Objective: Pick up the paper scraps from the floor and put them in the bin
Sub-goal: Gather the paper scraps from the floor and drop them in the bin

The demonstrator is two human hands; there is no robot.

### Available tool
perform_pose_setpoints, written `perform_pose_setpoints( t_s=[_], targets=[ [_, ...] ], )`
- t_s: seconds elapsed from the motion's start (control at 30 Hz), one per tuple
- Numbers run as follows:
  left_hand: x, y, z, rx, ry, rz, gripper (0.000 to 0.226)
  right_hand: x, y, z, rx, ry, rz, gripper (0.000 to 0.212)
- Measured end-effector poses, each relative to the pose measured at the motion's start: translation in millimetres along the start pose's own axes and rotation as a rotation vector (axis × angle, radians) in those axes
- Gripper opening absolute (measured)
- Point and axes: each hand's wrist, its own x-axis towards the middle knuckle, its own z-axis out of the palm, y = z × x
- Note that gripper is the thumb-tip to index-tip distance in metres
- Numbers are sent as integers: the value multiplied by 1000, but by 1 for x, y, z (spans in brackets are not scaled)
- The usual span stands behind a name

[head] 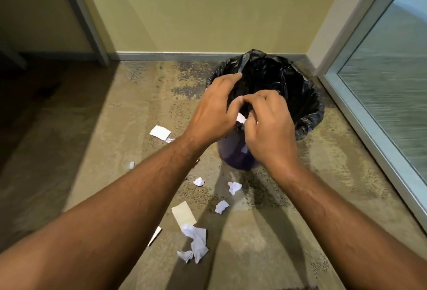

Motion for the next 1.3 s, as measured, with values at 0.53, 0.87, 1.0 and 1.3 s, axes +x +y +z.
perform_pose_setpoints(
  t_s=[0.53,0.87,1.0,1.3],
  targets=[
    [-271,-134,14,361,-254,-985,117,-171,55,108,-102,-1159,395,109],
    [-305,-130,53,139,-456,-701,147,-205,13,116,29,-1250,145,128],
    [-309,-134,67,95,-548,-516,139,-221,-6,118,-30,-1218,-3,131],
    [-317,-120,66,158,-397,-387,77,-233,-20,124,36,-1060,46,61]
  ],
)
